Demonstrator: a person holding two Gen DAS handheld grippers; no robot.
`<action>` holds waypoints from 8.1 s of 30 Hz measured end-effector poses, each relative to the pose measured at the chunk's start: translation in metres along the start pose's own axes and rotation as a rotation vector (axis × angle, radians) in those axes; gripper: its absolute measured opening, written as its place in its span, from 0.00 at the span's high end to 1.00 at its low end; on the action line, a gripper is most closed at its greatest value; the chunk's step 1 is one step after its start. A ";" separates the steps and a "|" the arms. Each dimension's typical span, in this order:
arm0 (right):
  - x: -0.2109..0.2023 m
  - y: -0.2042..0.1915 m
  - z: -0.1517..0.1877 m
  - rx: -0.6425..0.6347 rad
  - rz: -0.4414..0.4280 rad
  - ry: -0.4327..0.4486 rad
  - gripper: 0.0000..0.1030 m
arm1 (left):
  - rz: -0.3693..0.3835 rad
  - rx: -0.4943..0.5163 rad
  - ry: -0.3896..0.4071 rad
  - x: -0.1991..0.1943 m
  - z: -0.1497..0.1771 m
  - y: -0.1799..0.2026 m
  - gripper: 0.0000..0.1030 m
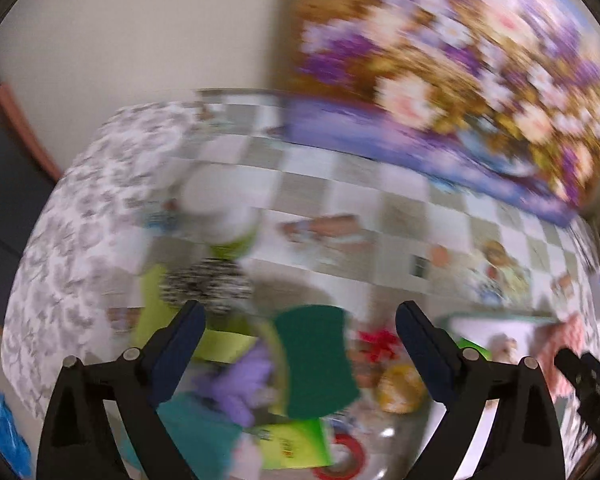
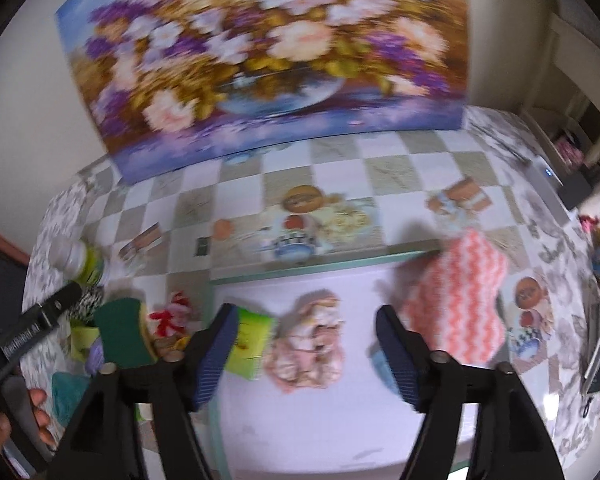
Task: Organize soft objects
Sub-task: 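Move both grippers back toward the remaining pile, then grasp the green sponge with the right gripper while the left gripper grasps the lime-green cloth, then carry the green sponge and lime-green cloth over the white tray, then lower the sponge and cloth into the tray and open both grippers, then move both grippers back toward the remaining pile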
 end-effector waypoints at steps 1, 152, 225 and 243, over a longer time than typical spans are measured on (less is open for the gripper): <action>0.002 -0.007 0.003 -0.016 -0.002 -0.004 0.20 | -0.019 -0.029 -0.002 0.000 0.003 -0.015 0.07; -0.065 0.062 0.034 0.120 -0.105 0.070 0.34 | 0.401 0.144 0.116 -0.070 0.055 0.105 0.85; 0.009 0.159 0.068 0.169 0.209 -0.105 0.00 | 0.284 0.247 -0.031 0.012 0.098 0.168 0.10; -0.011 0.070 0.071 0.081 0.030 -0.038 0.00 | 0.079 0.159 -0.008 -0.017 0.088 0.064 0.10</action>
Point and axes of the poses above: each gripper's, at about its wrist camera, not at the fingertips, and x roughly the way its jaws point, y to its right, z to its underside, the point moved 8 cm from there along x, roughly the way its jaws point, and after that the axes turned 15 degrees about x, right-handed, at the moved point
